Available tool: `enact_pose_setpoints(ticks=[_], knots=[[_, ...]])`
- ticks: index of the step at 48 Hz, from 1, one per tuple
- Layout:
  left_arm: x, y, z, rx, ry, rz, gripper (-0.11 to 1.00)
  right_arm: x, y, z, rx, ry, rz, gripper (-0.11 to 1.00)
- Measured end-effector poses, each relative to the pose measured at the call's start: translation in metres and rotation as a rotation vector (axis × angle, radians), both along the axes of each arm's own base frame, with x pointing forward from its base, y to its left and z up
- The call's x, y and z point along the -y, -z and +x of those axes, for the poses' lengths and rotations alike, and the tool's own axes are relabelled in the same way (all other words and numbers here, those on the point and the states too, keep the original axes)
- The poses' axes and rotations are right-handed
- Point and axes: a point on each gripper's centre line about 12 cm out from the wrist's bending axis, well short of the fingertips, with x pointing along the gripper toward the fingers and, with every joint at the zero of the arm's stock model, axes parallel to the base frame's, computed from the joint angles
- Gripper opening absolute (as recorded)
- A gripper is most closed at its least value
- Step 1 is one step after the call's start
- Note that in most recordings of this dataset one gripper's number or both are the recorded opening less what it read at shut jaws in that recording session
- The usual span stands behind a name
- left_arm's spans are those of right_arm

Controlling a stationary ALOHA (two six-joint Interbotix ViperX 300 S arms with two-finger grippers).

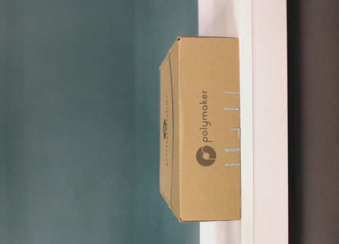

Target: Place the cardboard box on the stand after clamping it between your arms.

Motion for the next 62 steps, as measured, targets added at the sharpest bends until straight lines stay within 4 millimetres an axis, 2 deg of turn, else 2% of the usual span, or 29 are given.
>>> enact_pose_setpoints(ticks=[62], knots=[[-0.0003, 0.0037, 0.0009, 0.003, -0.001, 0.001, 0.72, -0.0002, 0.0019, 0.0001, -0.005, -0.002, 0.0, 0.82]])
